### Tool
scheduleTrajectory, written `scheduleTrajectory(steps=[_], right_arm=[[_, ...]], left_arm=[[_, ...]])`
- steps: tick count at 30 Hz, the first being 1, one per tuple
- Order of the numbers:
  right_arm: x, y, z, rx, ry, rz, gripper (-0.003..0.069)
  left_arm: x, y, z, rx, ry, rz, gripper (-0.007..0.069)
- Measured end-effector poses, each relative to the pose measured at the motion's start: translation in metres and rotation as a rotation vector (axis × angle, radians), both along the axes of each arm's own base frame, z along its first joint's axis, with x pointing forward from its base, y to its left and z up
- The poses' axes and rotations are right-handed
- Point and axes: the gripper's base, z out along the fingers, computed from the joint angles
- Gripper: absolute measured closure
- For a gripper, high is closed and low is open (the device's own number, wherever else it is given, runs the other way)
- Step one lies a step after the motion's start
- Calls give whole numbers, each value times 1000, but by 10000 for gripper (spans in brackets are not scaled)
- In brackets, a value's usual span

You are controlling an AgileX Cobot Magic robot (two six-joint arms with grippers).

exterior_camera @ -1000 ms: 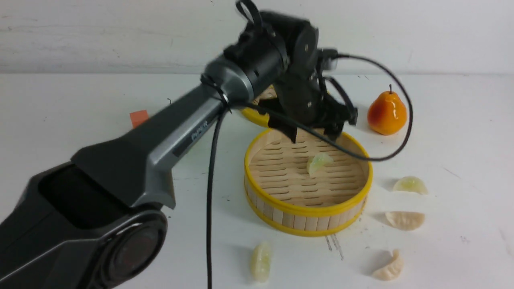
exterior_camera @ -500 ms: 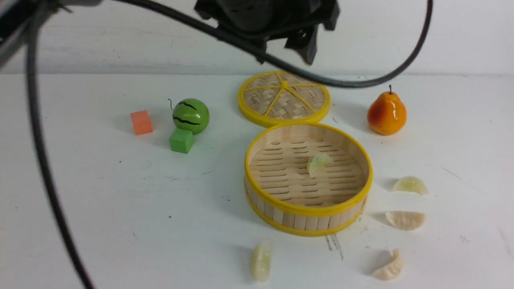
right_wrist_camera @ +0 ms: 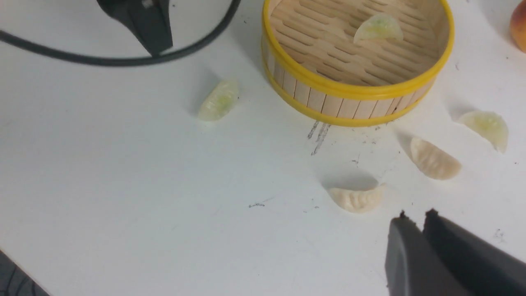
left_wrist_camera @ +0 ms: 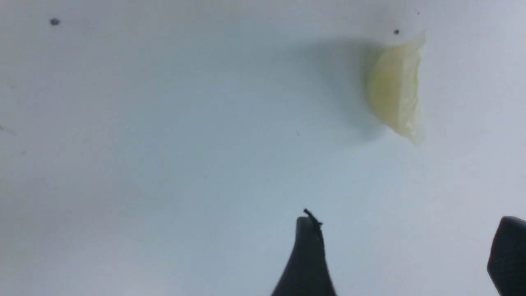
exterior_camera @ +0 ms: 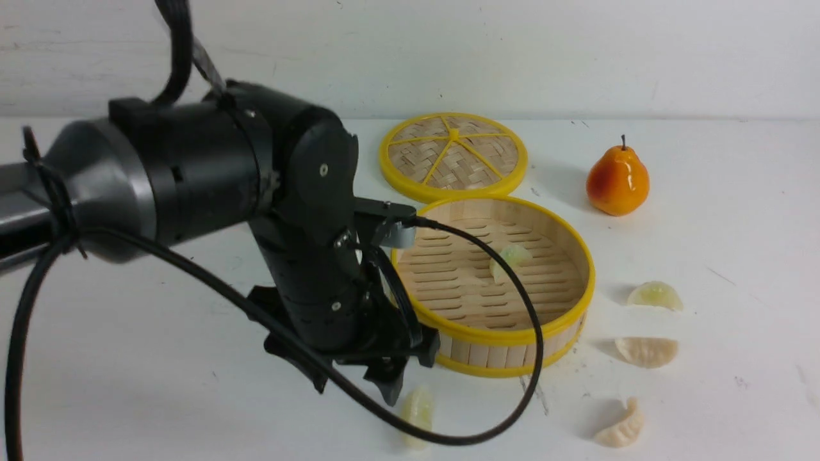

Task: Put the dumplings into the steamer on the white table.
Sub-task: 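Reach for and grasp a dumpling on the table with the left gripper, then place the dumpling into the bamboo steamer basket with the left gripper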

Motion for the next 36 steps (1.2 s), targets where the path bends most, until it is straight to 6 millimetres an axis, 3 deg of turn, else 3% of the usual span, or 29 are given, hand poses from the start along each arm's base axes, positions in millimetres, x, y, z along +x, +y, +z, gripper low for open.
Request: scheduleTrajectory(steps=[7, 15, 18, 20, 21, 23, 29, 32, 36], right_arm=[[0, 0, 0, 1, -1, -1, 585], [0, 0, 0, -1, 3, 1, 575], [0, 0, 0, -2, 6, 2, 574], [-1, 0, -1, -3, 7, 3, 573], [-1, 0, -1, -3, 8, 3, 572], [-1, 0, -1, -3, 8, 3, 569], [-1, 0, -1, -4, 7, 3, 564], [-1, 0, -1, -4, 7, 3, 562], [-1, 0, -1, -5, 8, 3, 557]], left_arm=[[18, -21, -35, -67, -64, 12, 85], [25, -33, -86, 1, 9, -4, 105], [26, -33, -94, 22, 23, -9, 172], [26, -33, -94, 28, 24, -12, 257], [26, -33, -94, 31, 28, -12, 344], [26, -33, -93, 33, 31, -14, 407], [31, -38, -79, 49, 44, -56, 398], [35, -41, -60, 46, 37, -69, 398], [40, -43, -6, 20, -30, -84, 398]])
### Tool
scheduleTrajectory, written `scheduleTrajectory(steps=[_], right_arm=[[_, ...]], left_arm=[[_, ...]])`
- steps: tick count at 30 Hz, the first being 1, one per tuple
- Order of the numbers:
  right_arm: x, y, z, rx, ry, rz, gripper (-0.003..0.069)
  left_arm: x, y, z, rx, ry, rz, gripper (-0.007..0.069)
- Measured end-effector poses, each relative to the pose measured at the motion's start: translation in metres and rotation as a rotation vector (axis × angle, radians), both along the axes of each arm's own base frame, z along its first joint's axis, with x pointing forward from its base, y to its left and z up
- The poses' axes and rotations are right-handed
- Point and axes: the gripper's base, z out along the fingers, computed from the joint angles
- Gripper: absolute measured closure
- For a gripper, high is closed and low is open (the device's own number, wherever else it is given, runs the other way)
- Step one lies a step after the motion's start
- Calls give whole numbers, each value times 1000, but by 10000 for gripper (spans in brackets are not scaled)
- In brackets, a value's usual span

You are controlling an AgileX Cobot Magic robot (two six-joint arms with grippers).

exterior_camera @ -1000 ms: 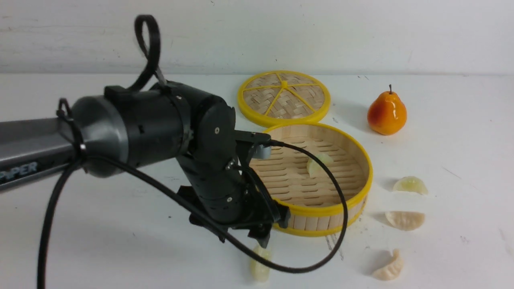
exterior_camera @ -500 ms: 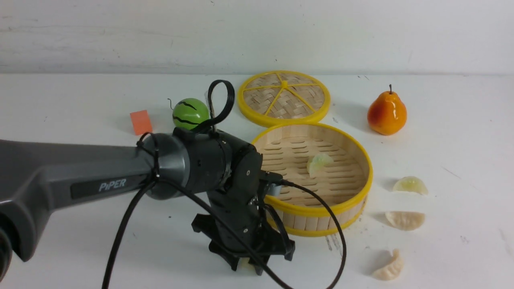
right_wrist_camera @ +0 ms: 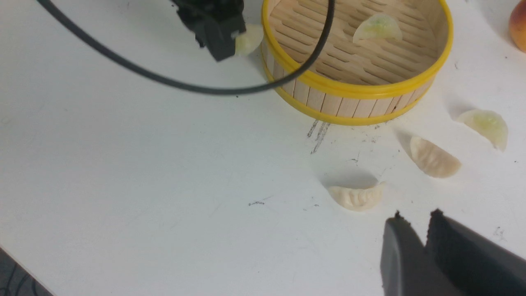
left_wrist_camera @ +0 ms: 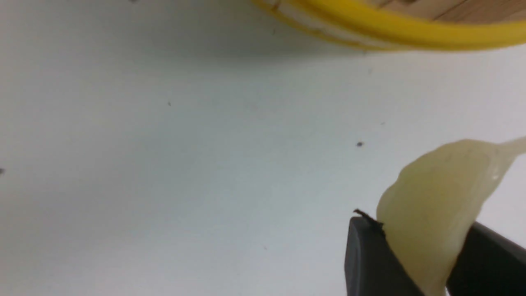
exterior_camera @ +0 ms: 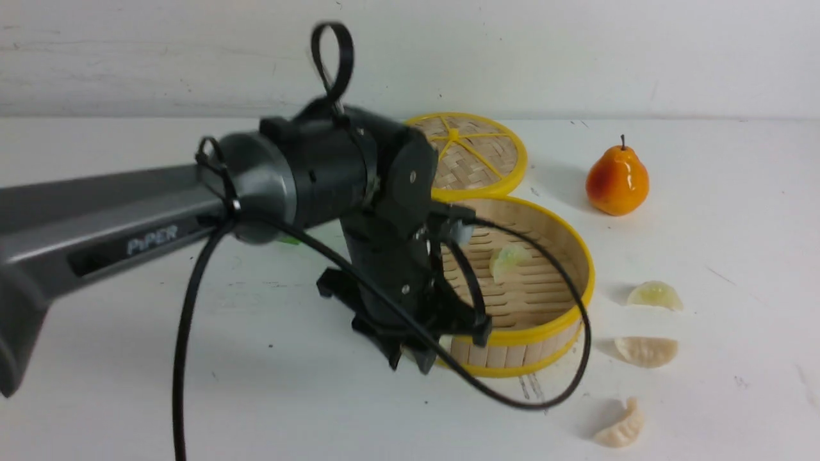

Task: Put the dumplings into the steamer on the white table.
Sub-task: 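Place the dumpling into the bamboo steamer basket with the left gripper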

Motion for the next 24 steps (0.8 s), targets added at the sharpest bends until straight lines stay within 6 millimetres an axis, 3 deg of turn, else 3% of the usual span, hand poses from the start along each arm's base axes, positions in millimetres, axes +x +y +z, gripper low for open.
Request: scheduleTrajectory(steps=[5, 8, 12, 15, 24], right_arm=[[1, 0, -7, -6, 21, -1, 553], [2, 0, -8, -7, 22, -3, 552], [2, 0, -9, -4, 15, -7, 547], [3, 0, -9, -3, 13, -9, 543], [3, 0, -9, -1, 7, -11, 533]], left_arm=[[14, -8, 51, -70, -138, -5, 398], [31, -20, 54, -100, -195, -5, 398], [57, -41, 34, -129, -246, -5, 398], [75, -52, 9, -117, -257, 19, 398], [101, -64, -29, -76, -301, 106, 398]])
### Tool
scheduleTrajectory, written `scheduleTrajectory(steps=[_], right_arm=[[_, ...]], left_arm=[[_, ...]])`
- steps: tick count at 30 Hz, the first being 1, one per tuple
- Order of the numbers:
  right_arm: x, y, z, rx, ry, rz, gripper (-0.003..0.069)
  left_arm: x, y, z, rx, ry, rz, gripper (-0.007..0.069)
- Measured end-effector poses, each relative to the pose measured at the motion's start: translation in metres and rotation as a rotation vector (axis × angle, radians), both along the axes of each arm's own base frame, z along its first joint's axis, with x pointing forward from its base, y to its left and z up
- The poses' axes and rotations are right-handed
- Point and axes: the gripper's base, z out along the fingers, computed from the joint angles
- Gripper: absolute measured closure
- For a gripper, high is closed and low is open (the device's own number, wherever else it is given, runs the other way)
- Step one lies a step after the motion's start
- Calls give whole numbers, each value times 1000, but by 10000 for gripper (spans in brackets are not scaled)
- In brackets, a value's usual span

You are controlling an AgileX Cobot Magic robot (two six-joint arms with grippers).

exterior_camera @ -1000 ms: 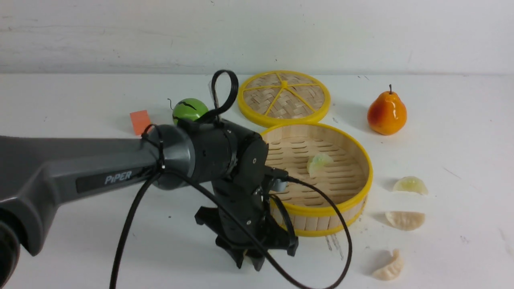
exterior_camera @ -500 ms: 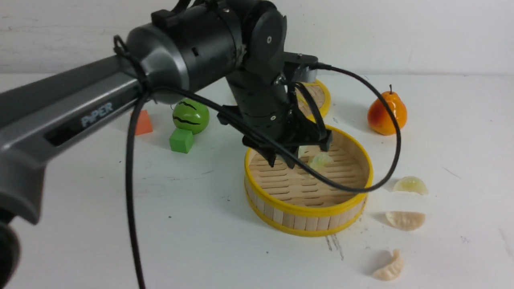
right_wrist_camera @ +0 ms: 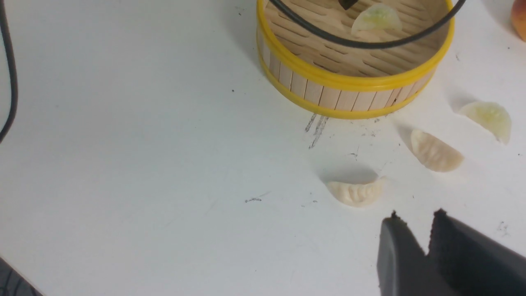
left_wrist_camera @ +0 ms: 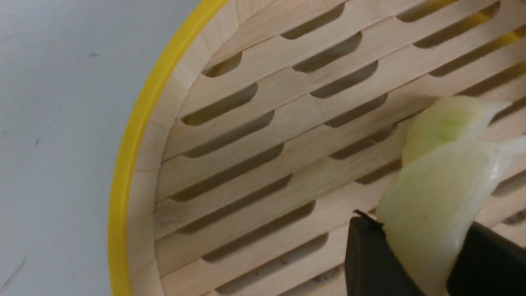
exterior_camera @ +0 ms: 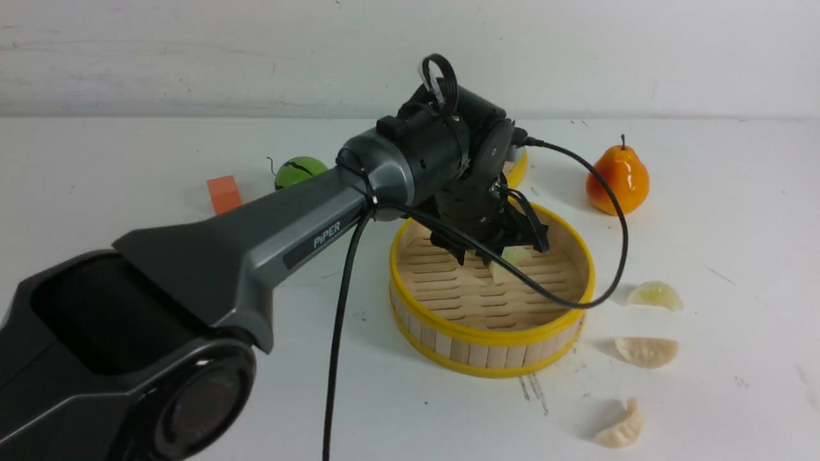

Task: Put the dumplings into the steamer on the white table.
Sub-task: 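Place the dumpling into the bamboo steamer basket with the left gripper, then reach for and grasp a dumpling lying on the table beside the steamer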

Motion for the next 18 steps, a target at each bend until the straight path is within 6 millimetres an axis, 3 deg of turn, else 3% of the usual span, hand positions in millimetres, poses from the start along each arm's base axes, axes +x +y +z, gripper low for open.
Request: scheduleTrajectory(steps=[3, 6, 10, 13, 18], right_arm=[[0, 0, 0, 1, -2, -1, 531], [0, 0, 0, 1, -4, -2, 529], [1, 0, 1, 3, -8, -3, 527], [11, -1, 2, -21, 8, -40, 529], [48, 0, 12, -93, 74, -107, 591]], left_arm=[[4, 0, -9, 3, 4, 5, 365], [9, 5, -17, -6, 28, 35, 278], [14, 12, -12, -7, 45, 63, 203], [13, 17, 16, 10, 29, 31, 185], [-13, 34, 111, -3, -79, -69, 275]])
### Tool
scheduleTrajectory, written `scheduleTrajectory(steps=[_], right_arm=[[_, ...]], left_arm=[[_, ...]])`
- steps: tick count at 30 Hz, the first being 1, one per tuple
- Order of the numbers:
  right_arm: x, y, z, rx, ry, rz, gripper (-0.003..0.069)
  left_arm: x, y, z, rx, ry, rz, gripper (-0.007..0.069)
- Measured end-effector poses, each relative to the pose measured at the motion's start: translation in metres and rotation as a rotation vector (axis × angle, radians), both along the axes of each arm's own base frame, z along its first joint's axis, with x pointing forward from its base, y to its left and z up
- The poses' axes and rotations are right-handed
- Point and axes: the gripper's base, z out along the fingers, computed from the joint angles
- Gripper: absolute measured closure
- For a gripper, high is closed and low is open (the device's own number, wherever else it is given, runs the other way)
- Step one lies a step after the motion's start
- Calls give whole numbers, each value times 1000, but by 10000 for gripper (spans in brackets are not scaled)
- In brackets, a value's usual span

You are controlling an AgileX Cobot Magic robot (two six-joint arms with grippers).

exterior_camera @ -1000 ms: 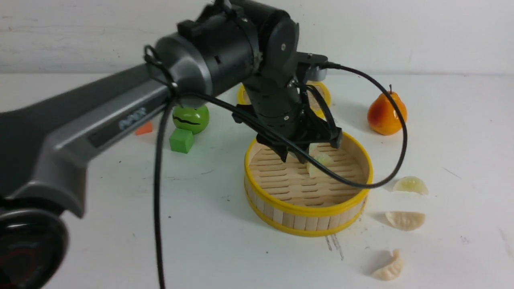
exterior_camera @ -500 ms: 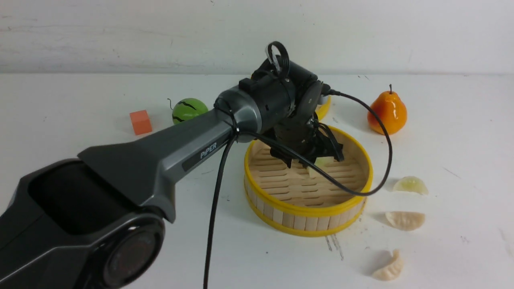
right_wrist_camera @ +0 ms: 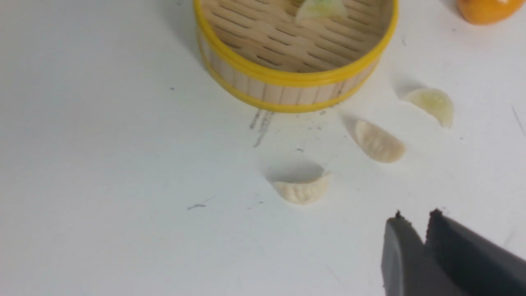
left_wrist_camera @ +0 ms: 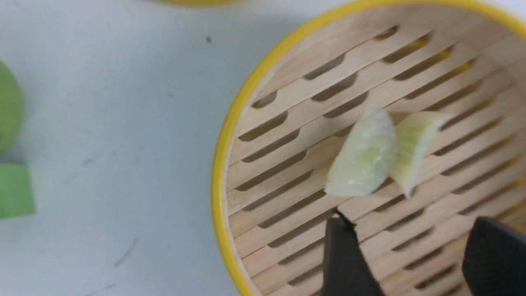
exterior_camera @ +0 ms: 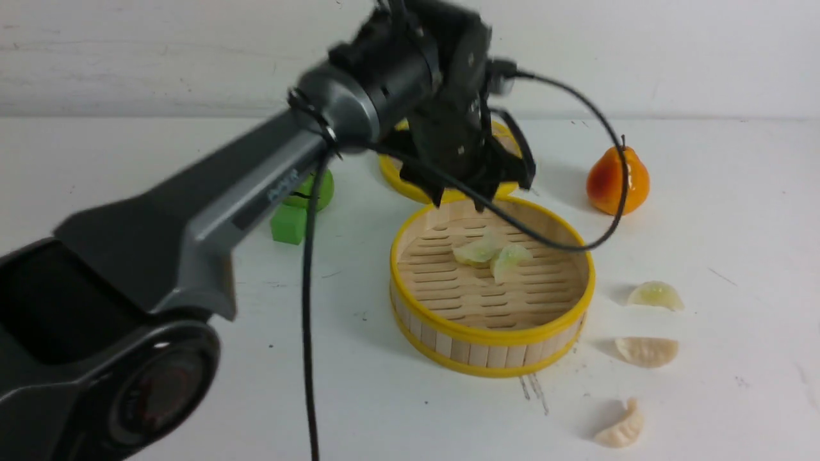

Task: Put the dumplings into the steamer on the white table.
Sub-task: 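Reach for and grasp a dumpling lying on the table beside the steamer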

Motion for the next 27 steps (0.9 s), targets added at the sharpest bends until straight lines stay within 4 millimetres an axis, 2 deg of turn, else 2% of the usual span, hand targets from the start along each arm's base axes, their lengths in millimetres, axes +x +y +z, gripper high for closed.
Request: scheduleTrajectory(steps=[4, 6, 8, 9, 10, 11, 15, 16, 18, 21, 24, 27], right_arm=[[26, 8, -5, -26, 100, 25, 668], [37, 13, -12, -40, 159, 57, 678], [44, 16, -18, -47, 197, 86, 679], [47, 18, -21, -51, 214, 101, 679], [55, 22, -29, -63, 256, 144, 679], [58, 24, -33, -68, 274, 167, 679], [70, 35, -49, -98, 333, 265, 671], [71, 36, -51, -101, 340, 271, 669], [76, 47, -62, -134, 376, 318, 645], [87, 63, -83, -190, 441, 308, 578], [104, 68, -104, -190, 500, 137, 465], [123, 67, -126, -150, 545, -67, 313]], left_arm=[[-34, 26, 75, -55, -128, -38, 419], [-52, 41, 100, -73, -162, -40, 495], [-66, 53, 112, -77, -169, -39, 544], [-69, 55, 114, -77, -169, -40, 563], [-83, 64, 116, -66, -147, -42, 614], [-92, 71, 119, -65, -144, -45, 632], [-125, 94, 112, -31, -83, -53, 638], [-127, 95, 108, -23, -70, -53, 638], [-150, 112, 103, -8, -46, -54, 638], [-182, 135, 90, 13, -6, -56, 638], [-210, 155, 78, 13, 25, -54, 638], [-235, 172, 65, -1, 40, -36, 638]])
